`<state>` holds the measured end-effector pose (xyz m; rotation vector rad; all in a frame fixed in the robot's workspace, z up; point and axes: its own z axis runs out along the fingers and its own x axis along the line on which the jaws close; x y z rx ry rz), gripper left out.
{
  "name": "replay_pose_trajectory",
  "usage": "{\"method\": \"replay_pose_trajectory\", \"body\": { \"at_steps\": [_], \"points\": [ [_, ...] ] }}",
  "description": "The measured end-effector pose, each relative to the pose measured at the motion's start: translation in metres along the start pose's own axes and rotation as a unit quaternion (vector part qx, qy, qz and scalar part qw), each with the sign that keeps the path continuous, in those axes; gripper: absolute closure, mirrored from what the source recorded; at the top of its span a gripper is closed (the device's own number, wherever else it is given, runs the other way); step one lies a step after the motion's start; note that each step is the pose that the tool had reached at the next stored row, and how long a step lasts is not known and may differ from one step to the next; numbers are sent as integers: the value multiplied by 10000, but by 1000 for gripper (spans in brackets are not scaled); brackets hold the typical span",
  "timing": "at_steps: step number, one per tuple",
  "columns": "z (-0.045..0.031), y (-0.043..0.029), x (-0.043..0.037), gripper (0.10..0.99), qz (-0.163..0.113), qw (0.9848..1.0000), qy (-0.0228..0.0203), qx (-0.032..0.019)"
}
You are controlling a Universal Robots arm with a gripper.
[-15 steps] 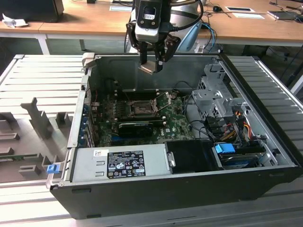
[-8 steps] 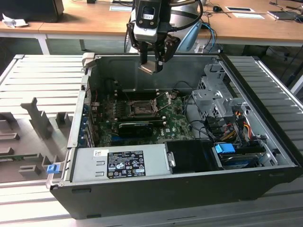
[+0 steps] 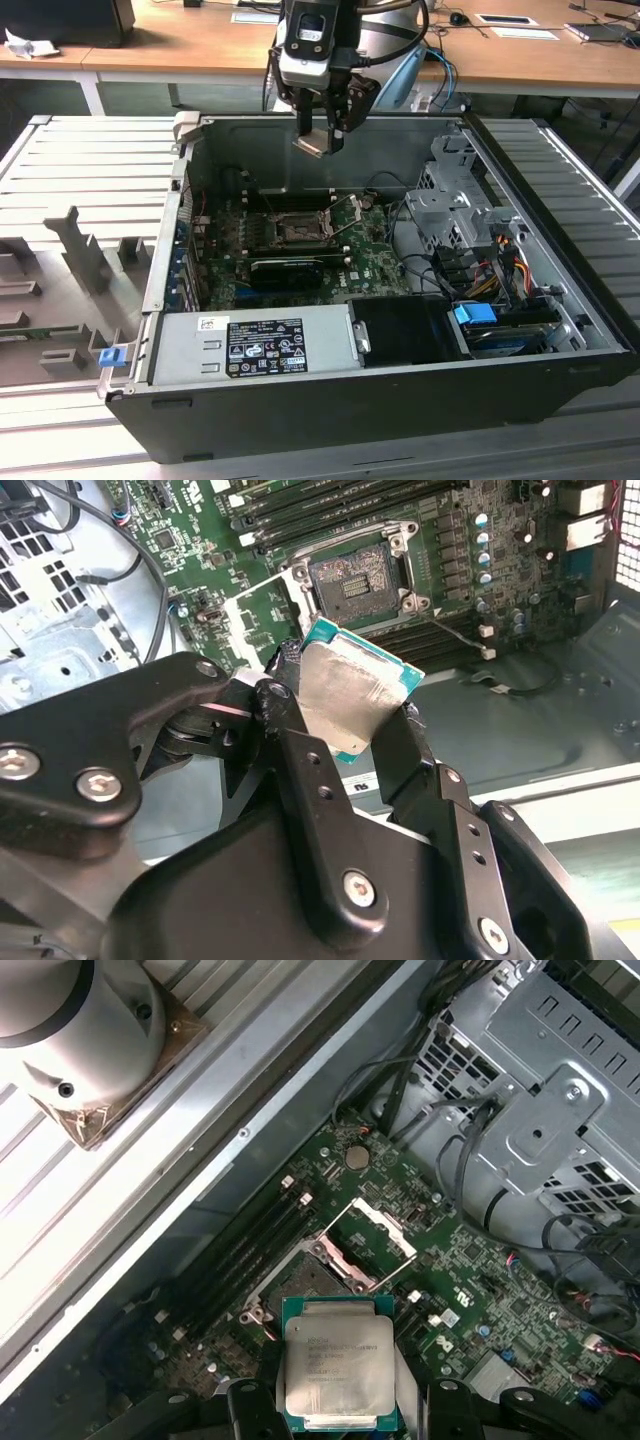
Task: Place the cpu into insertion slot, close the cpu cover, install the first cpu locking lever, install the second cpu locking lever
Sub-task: 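Place the cpu into insertion slot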
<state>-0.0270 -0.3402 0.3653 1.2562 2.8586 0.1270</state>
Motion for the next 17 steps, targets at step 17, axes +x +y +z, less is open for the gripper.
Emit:
{"method": "replay_pose_trajectory", "body": {
  "at_steps": [17],
  "points": [
    [2, 0, 0, 557, 361, 9993, -29, -6]
  ]
}}
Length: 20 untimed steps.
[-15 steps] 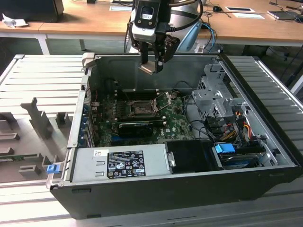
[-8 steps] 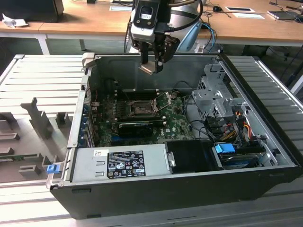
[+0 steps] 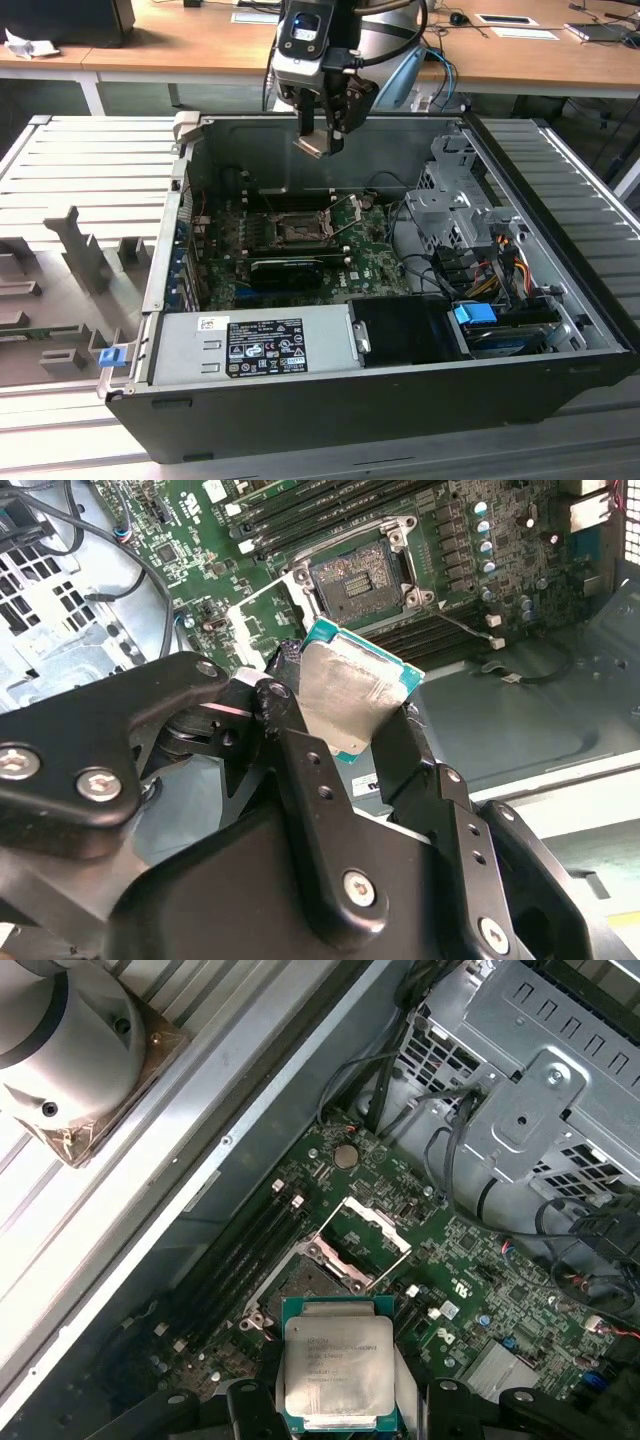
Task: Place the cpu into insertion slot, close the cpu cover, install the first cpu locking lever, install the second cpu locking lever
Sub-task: 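Place the cpu into insertion slot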
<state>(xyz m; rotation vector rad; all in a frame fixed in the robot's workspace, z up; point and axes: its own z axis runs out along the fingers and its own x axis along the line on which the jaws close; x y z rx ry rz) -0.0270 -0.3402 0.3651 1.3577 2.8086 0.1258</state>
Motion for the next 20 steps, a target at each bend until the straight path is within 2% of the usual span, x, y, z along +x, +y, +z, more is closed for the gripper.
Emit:
{"method": "replay_pose_trajectory", "body": {
  "at_steps": [20],
  "points": [
    [3, 0, 0, 557, 320, 9995, -26, -5]
  ]
}}
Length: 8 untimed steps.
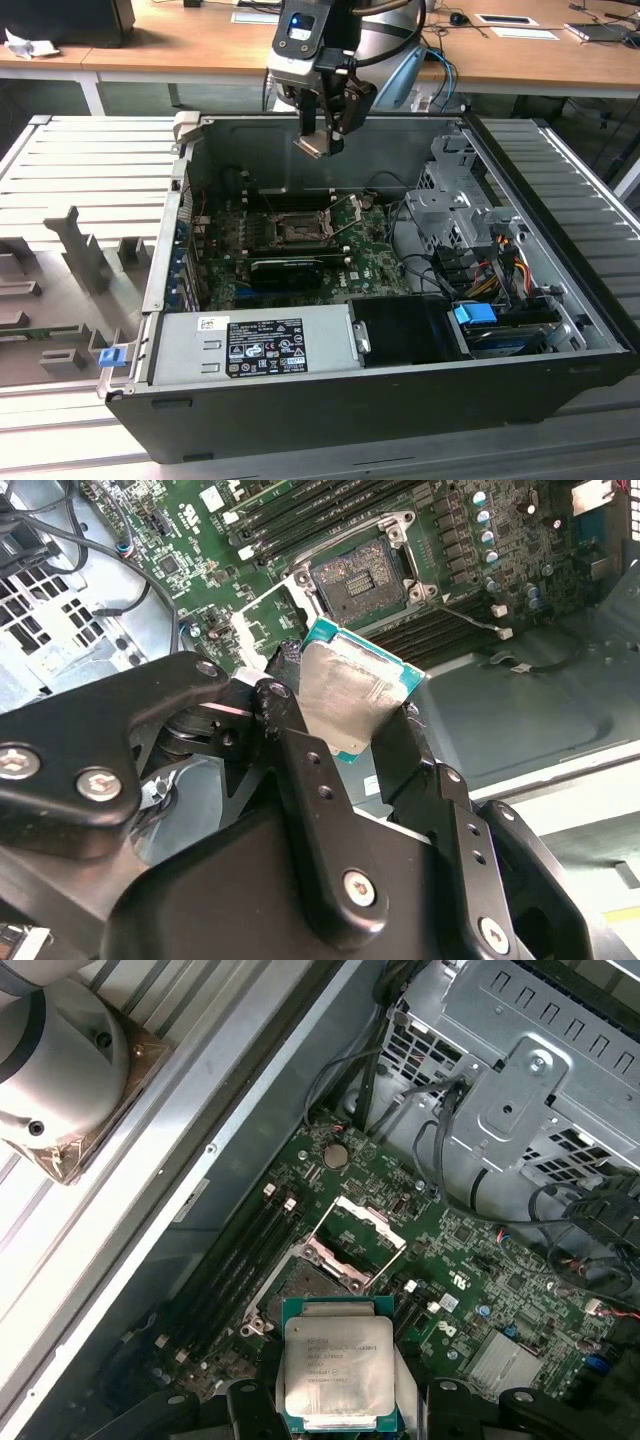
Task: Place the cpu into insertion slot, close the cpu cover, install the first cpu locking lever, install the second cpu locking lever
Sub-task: 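Place the cpu into insertion slot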
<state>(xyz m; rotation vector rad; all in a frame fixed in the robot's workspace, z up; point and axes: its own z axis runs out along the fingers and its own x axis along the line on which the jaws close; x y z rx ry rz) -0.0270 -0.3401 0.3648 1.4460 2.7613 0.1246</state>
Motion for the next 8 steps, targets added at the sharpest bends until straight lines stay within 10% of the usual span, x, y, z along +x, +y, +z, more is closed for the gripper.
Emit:
{"method": "replay_pose_trajectory", "body": {
  "at_steps": [8],
  "points": [
    [1, 0, 0, 557, 106, 9999, -9, -2]
  ]
}}
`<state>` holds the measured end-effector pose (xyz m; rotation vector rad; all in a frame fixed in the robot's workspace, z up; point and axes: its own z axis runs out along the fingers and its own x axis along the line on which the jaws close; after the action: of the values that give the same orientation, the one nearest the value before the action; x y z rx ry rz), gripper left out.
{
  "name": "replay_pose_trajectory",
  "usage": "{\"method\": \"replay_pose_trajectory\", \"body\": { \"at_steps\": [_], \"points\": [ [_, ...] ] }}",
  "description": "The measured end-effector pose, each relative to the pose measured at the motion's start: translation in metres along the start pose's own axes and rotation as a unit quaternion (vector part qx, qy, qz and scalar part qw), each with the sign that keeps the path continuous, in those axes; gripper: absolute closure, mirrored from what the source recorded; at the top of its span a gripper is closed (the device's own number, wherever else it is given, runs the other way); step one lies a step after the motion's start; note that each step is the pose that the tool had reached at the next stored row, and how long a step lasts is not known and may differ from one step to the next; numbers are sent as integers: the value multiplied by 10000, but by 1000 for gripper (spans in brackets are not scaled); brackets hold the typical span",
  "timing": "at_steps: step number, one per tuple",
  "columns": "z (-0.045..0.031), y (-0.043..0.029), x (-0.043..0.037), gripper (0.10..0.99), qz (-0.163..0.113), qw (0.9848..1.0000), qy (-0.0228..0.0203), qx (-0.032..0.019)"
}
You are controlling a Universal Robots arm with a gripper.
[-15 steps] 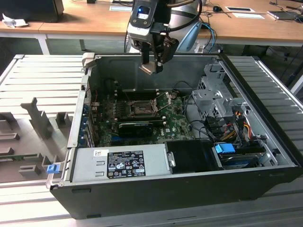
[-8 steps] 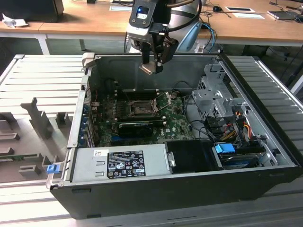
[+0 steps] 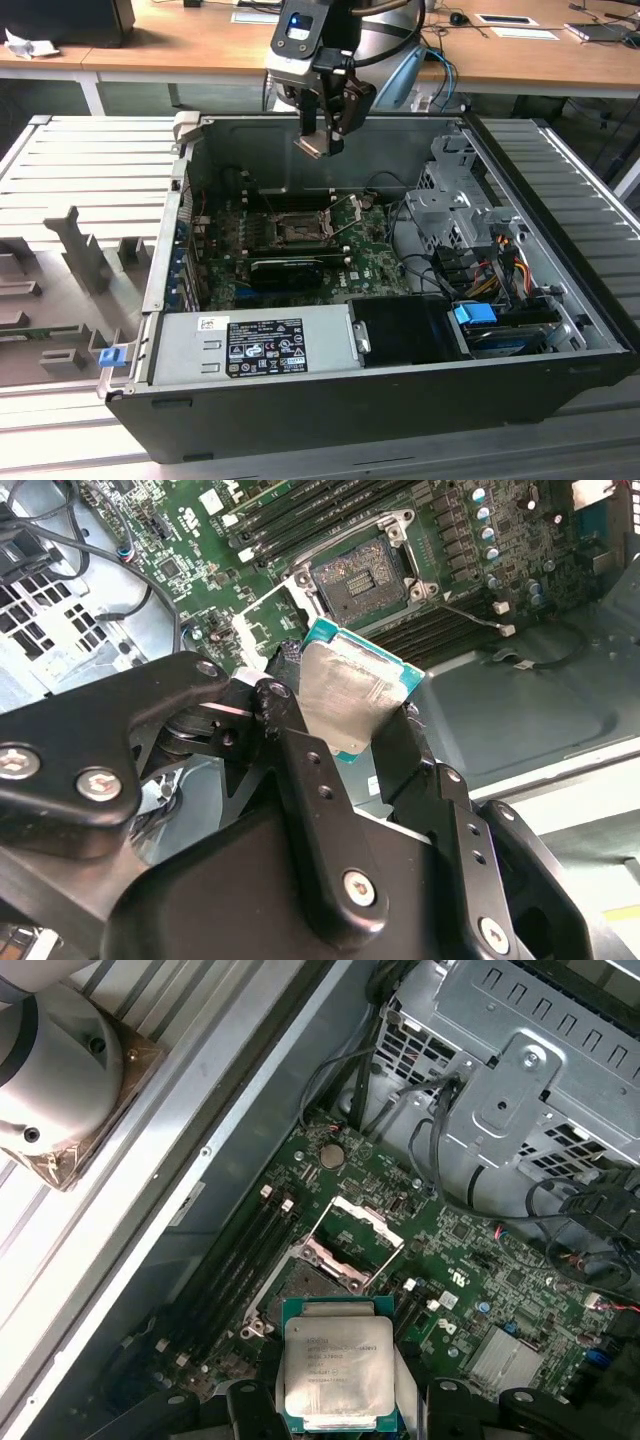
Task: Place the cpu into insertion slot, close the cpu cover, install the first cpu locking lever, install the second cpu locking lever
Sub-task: 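Place the cpu into insertion slot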
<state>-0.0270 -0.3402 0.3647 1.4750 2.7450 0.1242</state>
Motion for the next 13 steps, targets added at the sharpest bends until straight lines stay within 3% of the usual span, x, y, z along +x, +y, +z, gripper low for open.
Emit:
{"method": "replay_pose_trajectory", "body": {
  "at_steps": [13],
  "points": [
    [1, 0, 0, 557, 194, 9998, -16, -3]
  ]
}}
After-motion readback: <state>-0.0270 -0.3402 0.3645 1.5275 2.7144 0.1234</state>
